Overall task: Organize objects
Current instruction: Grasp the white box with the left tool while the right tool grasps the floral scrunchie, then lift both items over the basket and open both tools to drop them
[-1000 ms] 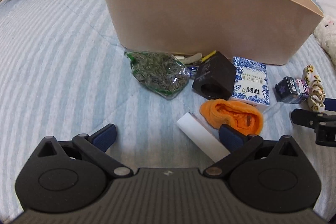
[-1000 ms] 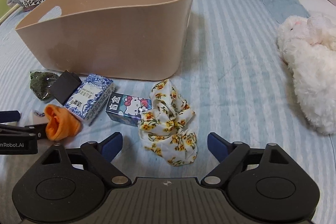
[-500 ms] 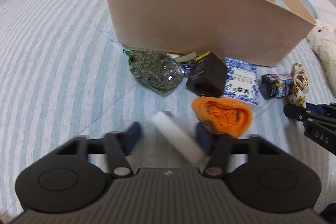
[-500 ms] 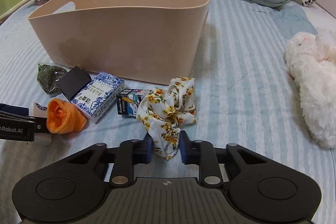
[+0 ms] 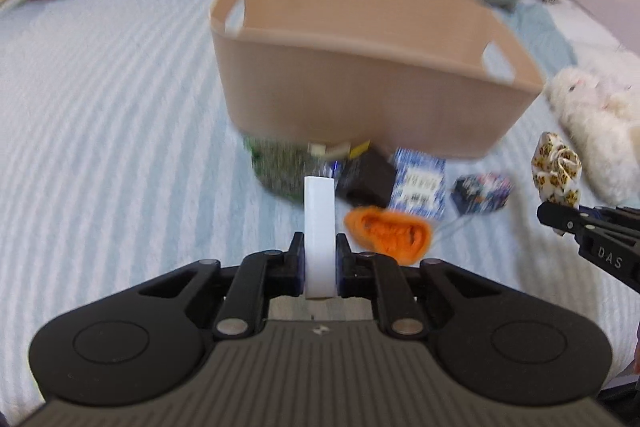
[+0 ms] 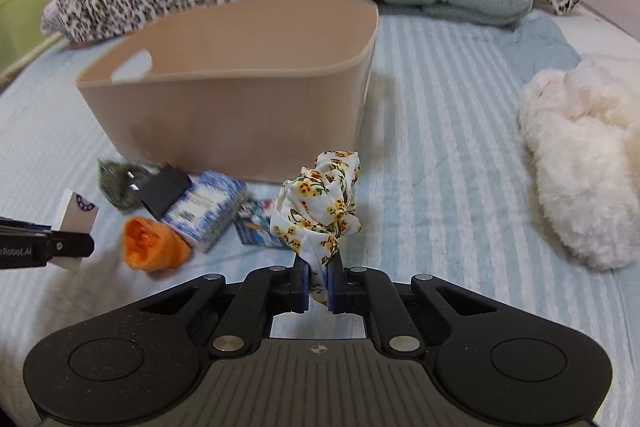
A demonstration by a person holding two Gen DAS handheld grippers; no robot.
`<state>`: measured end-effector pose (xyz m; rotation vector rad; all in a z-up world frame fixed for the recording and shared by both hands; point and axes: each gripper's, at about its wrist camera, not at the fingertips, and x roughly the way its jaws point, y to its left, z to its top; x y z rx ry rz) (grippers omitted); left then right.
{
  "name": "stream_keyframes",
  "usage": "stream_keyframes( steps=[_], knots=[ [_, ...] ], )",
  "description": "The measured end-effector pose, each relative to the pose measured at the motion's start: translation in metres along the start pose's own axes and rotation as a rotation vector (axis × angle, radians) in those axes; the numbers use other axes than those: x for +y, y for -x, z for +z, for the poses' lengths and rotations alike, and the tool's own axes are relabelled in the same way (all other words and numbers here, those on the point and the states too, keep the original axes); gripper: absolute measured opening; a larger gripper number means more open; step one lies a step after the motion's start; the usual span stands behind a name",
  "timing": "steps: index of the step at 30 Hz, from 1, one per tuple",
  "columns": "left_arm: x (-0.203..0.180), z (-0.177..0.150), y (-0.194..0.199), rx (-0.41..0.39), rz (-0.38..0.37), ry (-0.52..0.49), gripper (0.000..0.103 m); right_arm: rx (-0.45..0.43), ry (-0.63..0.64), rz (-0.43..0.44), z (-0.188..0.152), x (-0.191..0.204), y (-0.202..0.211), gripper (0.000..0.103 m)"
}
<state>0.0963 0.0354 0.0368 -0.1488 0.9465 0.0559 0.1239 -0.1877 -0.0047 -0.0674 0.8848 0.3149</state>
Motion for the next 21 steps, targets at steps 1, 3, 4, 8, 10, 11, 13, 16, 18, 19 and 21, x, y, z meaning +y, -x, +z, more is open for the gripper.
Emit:
stream_keyframes(
  steps=[1,3,4,8,10,11,13,16,18,19,21],
  knots=[
    [-0.002,0.005,0.008,-0.024,-0.004,-0.012,0.015,-0.017,-0.007,0.009,0.002,-0.001,0.006,0.008],
    [-0.002,0.016,0.022,-0.065,-0.017,-0.024,0.015,-0.039,-0.028,0.02,0.009,-0.003,0.017,0.008],
    [-0.003,0.021,0.029,-0.085,-0.019,-0.03,0.015,-0.049,-0.033,0.024,0.013,-0.003,0.021,0.008],
    [-0.004,0.048,0.048,-0.173,0.005,-0.054,0.015,-0.099,-0.036,0.039,0.039,-0.003,0.035,0.008],
    [-0.011,0.063,0.043,-0.203,0.018,-0.061,0.016,-0.133,-0.027,0.035,0.054,-0.001,0.04,0.008],
    [-0.013,0.07,0.041,-0.212,0.028,-0.065,0.015,-0.148,-0.017,0.028,0.061,0.0,0.041,0.008],
    [-0.016,0.082,0.033,-0.22,0.037,-0.065,0.016,-0.169,0.001,0.013,0.078,0.003,0.041,0.008],
    [-0.014,0.099,0.013,-0.214,0.052,-0.05,0.015,-0.179,-0.001,0.023,0.099,0.004,0.034,0.008],
    [-0.016,0.109,-0.003,-0.214,0.066,-0.055,0.015,-0.178,-0.007,0.037,0.112,0.006,0.027,0.008],
    [-0.018,0.114,-0.01,-0.214,0.076,-0.063,0.015,-0.178,-0.009,0.039,0.118,0.007,0.022,0.008],
    [-0.022,0.122,-0.027,-0.205,0.086,-0.079,0.015,-0.172,-0.012,0.048,0.127,0.009,0.013,0.008]
  ],
)
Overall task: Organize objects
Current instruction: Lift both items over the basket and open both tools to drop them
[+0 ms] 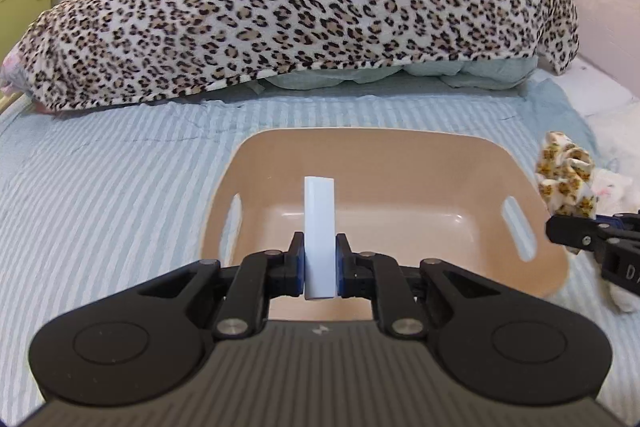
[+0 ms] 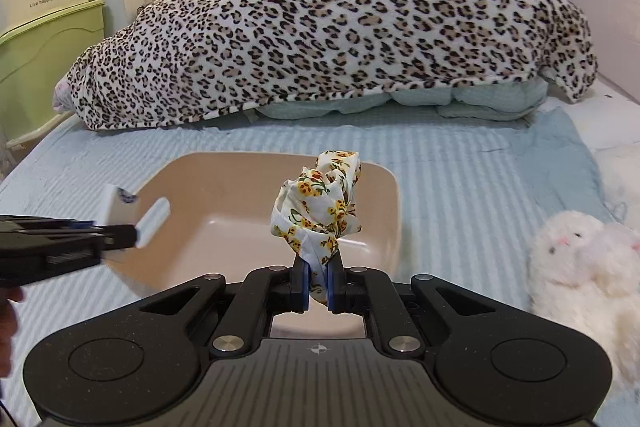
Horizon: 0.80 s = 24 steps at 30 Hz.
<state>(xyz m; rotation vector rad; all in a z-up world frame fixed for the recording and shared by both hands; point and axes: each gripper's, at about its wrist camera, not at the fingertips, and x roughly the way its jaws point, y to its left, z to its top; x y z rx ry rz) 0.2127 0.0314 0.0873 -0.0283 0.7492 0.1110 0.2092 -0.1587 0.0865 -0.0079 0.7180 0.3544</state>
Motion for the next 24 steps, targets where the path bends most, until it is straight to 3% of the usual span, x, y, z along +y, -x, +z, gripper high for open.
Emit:
stream_keyframes(
  steps=[4,12,14,15,17,18,20,22,24],
  knots=[
    [-0.014,-0.002,-0.034,0.042,0.045,-0.05,0.015,0.061,-0.012,0.001,0.005,0.0,-0.036,0.008],
    [-0.025,-0.024,-0.08,0.151,-0.002,-0.047,0.016,0.159,-0.011,-0.023,-0.014,0.003,-0.08,0.009],
    [-0.025,-0.028,-0.08,0.154,-0.018,-0.06,0.017,0.16,0.001,-0.036,-0.018,0.004,-0.08,0.013],
    [-0.026,-0.03,-0.077,0.148,-0.015,-0.078,0.02,0.16,0.005,-0.041,-0.018,0.005,-0.08,0.015],
    [-0.026,-0.029,-0.066,0.112,0.008,-0.105,0.061,0.159,0.005,-0.037,-0.018,0.006,-0.077,0.034],
    [-0.025,-0.029,-0.057,0.08,0.023,-0.111,0.075,0.153,0.002,-0.035,-0.018,0.006,-0.073,0.036],
    [-0.022,-0.027,-0.039,0.031,0.024,-0.105,0.078,0.136,-0.004,-0.03,-0.018,0.005,-0.063,0.053],
    [-0.018,-0.025,-0.027,0.036,0.017,-0.091,0.079,0.118,-0.006,-0.032,-0.018,0.006,-0.052,0.066],
    [-0.013,-0.027,-0.015,0.032,0.014,-0.077,0.081,0.097,-0.002,-0.042,-0.019,0.007,-0.039,0.074]
  ],
)
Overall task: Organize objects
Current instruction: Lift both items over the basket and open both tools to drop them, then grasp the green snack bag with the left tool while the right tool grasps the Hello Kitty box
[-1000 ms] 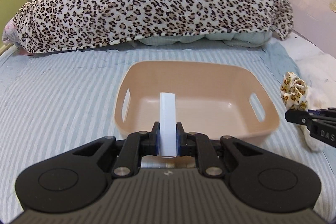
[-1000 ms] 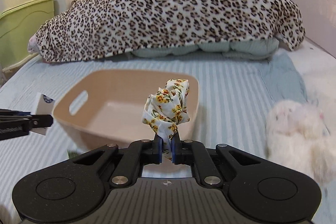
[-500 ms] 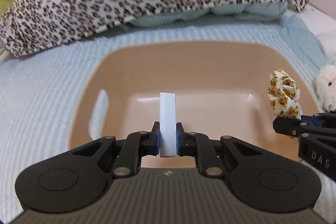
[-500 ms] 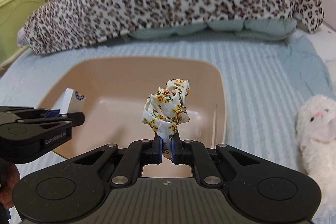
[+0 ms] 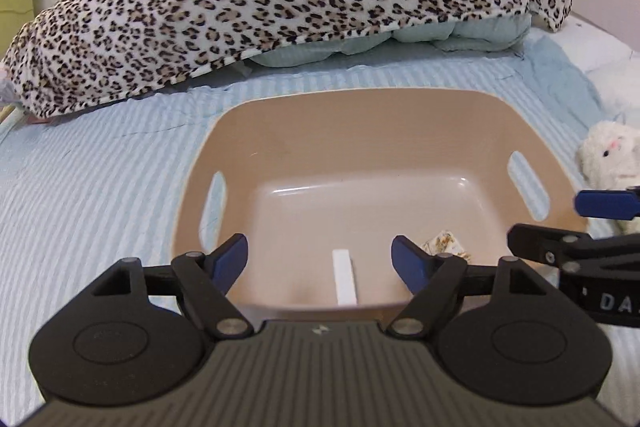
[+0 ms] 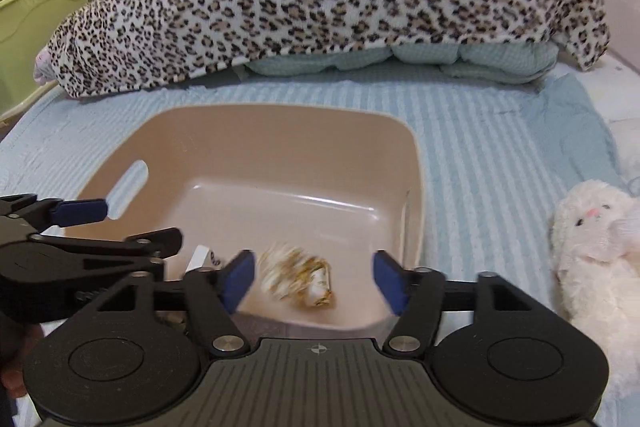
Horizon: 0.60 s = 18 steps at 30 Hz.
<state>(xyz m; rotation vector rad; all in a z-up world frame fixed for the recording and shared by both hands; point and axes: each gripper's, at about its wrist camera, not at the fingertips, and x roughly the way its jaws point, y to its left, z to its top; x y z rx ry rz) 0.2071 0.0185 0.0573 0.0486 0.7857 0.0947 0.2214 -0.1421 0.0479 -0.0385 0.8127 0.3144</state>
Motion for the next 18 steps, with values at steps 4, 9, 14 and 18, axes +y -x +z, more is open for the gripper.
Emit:
stream_keyframes(
  steps=[4,9,14,18],
  knots=[
    [0.011,-0.008,0.021,-0.013,0.018,0.01,0.088,-0.009,0.011,-0.001,-0.01,0.001,0.024,0.089],
    [0.025,-0.026,0.034,0.018,-0.001,0.024,0.091,0.008,0.046,-0.007,-0.031,0.003,0.045,0.098],
    [0.031,-0.052,0.024,0.061,-0.007,-0.007,0.091,0.062,0.056,-0.012,-0.055,0.002,0.038,0.101],
    [0.035,-0.069,0.002,0.1,-0.005,-0.011,0.091,0.106,0.038,-0.025,-0.074,-0.003,0.019,0.101]
  ],
)
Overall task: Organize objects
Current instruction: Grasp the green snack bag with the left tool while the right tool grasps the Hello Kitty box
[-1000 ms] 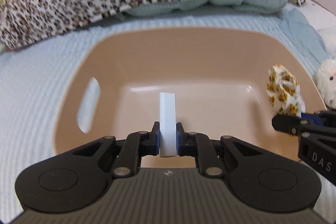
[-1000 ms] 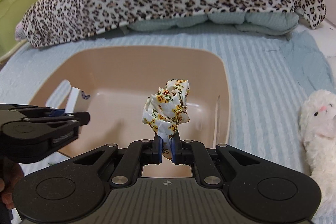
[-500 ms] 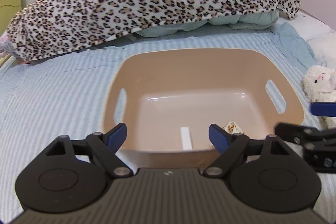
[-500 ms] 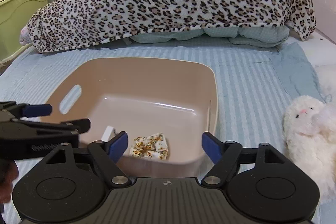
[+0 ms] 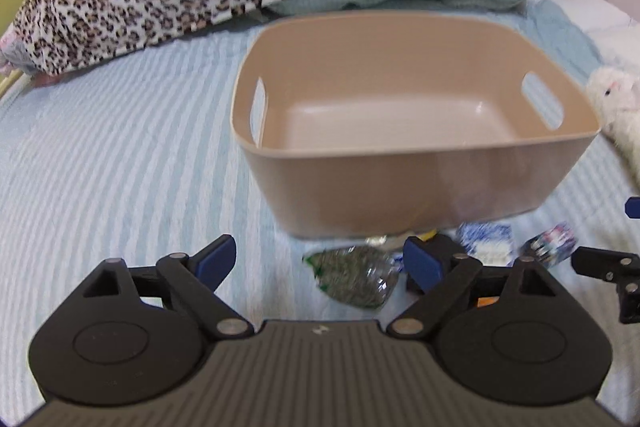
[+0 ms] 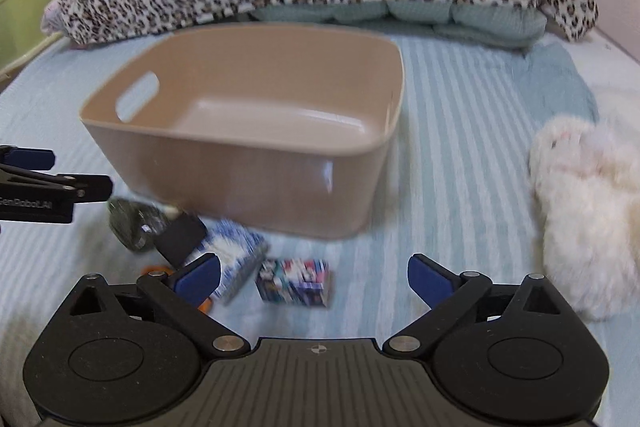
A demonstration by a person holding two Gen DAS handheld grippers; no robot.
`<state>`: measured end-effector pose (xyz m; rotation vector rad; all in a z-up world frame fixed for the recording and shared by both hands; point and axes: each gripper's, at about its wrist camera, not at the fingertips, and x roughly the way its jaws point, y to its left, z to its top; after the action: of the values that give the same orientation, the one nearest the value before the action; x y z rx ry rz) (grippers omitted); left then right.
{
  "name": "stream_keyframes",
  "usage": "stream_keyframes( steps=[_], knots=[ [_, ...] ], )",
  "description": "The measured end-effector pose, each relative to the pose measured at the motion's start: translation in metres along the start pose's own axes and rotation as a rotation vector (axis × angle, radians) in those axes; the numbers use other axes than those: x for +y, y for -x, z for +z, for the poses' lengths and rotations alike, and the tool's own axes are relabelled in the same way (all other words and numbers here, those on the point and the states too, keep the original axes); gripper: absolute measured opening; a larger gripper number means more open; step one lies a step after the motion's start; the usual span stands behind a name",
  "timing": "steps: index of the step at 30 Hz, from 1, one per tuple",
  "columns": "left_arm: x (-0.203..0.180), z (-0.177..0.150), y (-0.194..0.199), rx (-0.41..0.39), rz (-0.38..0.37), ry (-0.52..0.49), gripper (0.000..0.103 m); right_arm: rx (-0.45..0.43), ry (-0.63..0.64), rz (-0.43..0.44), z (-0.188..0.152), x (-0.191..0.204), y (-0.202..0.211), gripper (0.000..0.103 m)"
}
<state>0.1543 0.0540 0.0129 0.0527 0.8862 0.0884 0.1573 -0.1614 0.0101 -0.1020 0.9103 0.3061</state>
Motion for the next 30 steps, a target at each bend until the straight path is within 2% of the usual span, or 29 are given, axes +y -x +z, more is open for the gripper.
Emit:
stream_keyframes(
  steps=[6,11,14,16,18,20,21,24,25,26,30],
  knots=[
    [0.006,-0.011,-0.028,0.023,-0.014,0.029,0.091,0.072,-0.043,0.0,-0.014,-0.007,-0.03,0.101],
    [0.008,-0.02,-0.051,0.069,-0.038,0.034,0.091,0.084,-0.024,0.004,-0.021,-0.003,-0.044,0.101],
    [0.007,-0.023,-0.057,0.062,-0.088,0.022,0.09,0.082,-0.027,0.014,-0.022,-0.003,-0.051,0.101],
    [0.006,-0.026,-0.058,0.05,-0.104,-0.004,0.086,0.076,-0.035,0.022,-0.023,-0.002,-0.055,0.098],
    [0.005,-0.027,-0.058,0.042,-0.119,-0.015,0.078,0.075,-0.034,0.033,-0.022,-0.001,-0.058,0.089],
    [0.006,-0.027,-0.057,0.035,-0.159,-0.01,0.058,0.068,-0.03,0.04,-0.021,0.002,-0.061,0.082],
    [0.006,-0.027,-0.056,0.034,-0.178,-0.006,0.055,0.062,-0.026,0.043,-0.02,0.003,-0.061,0.081],
    [0.006,-0.029,-0.052,0.022,-0.183,-0.015,0.047,0.058,-0.009,0.057,-0.018,0.008,-0.061,0.065],
    [0.006,-0.03,-0.05,0.018,-0.184,-0.016,0.045,0.067,-0.001,0.057,-0.018,0.01,-0.061,0.053],
    [0.007,-0.03,-0.05,0.018,-0.186,-0.013,0.041,0.075,0.005,0.054,-0.019,0.012,-0.06,0.049],
    [0.011,-0.03,-0.043,0.016,-0.197,-0.002,0.033,0.069,-0.006,0.072,-0.021,0.014,-0.055,0.049]
  ],
)
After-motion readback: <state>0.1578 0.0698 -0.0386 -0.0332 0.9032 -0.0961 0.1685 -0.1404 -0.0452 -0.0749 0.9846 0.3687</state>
